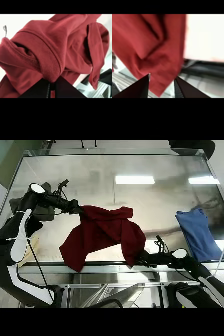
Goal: Fold the shirts.
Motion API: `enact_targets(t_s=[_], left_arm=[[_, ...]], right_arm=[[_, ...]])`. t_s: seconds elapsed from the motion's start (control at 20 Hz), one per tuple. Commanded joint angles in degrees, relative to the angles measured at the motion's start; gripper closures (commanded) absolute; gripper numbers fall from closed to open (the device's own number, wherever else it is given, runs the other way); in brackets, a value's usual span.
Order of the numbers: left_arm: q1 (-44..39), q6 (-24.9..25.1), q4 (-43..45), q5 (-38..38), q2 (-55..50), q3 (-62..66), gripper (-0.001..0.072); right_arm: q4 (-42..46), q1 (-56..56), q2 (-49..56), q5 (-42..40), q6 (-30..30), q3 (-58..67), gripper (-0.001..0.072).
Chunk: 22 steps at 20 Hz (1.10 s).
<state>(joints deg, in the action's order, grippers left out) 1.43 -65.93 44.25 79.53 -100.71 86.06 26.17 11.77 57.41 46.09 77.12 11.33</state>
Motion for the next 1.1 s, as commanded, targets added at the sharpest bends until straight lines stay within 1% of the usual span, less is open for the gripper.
enact_targets(t_s=[0.0,0.05,0.1,0.15,0.25,0.3,0.35,0.4,0.5,0.6,0.65,0.75,0.8,0.95,1.05], left_arm=[[0.04,0.09,-0.83,0.17,0.0,0.02,0.0686],[0.04,0.09,-0.81,0.37,0.0,0.02,0.0686],[0.04,0.09,-0.83,0.48,0.0,0.02,0.0686],[0.04,0.09,-0.83,0.5,0.0,0.02,0.0686],[0.15,0.09,-0.81,0.94,0.0,0.02,0.0686],[0.22,0.09,-0.81,1.38,0.0,0.02,0.0686],[0.28,0.09,-0.79,1.55,0.0,0.02,0.0686],[0.28,0.11,-0.74,1.57,0.0,0.02,0.0686],[0.28,0.11,-0.72,1.7,0.0,0.02,0.0686],[0.26,0.13,-0.72,1.53,0.0,0.02,0.0685],[0.26,0.15,-0.74,1.44,0.0,0.02,0.0686],[0.26,0.15,-0.74,1.44,0.0,0.02,0.0686],[0.26,0.17,-0.72,1.38,-0.02,0.02,0.0686],[0.28,1.07,-0.22,1.31,0.0,0.02,0.0686],[0.87,1.44,-0.31,0.79,0.11,0.02,0.0686]], right_arm=[[-12.44,3.06,3.19,-5.57,-11.74,-0.35,0.0408],[-14.99,3.08,3.23,-5.11,-14.67,0.02,0.059],[-16.0,3.06,3.1,-3.76,-16.33,1.16,0.0658],[-15.93,3.06,2.67,-2.19,-16.79,2.91,0.0693],[-15.21,2.23,0.37,-1.03,-17.18,7.41,0.0693],[-12.96,0.33,-0.83,-0.55,-17.11,10.62,0.0693],[-9.66,-3.15,-1.6,0.87,-16.74,14.99,0.0693],[-5.44,-7.19,-1.66,2.05,-15.02,19.78,0.0693],[3.54,-15.69,0.02,2.67,-13.53,30.93,0.0694],[8.2,-21.9,5.99,2.67,-14.88,43.41,0.0694],[8.85,-23.41,10.12,2.71,-15.8,48.94,0.0694],[8.74,-24.02,20.39,3.74,-18.8,59.21,0.0694],[8.79,-23.56,26.03,4.22,-18.88,63.91,0.0693],[8.59,-22.69,39.23,4.37,-17.49,72.22,0.0694],[8.59,-22.77,43.3,5.03,-17.14,73.24,0.0694]])
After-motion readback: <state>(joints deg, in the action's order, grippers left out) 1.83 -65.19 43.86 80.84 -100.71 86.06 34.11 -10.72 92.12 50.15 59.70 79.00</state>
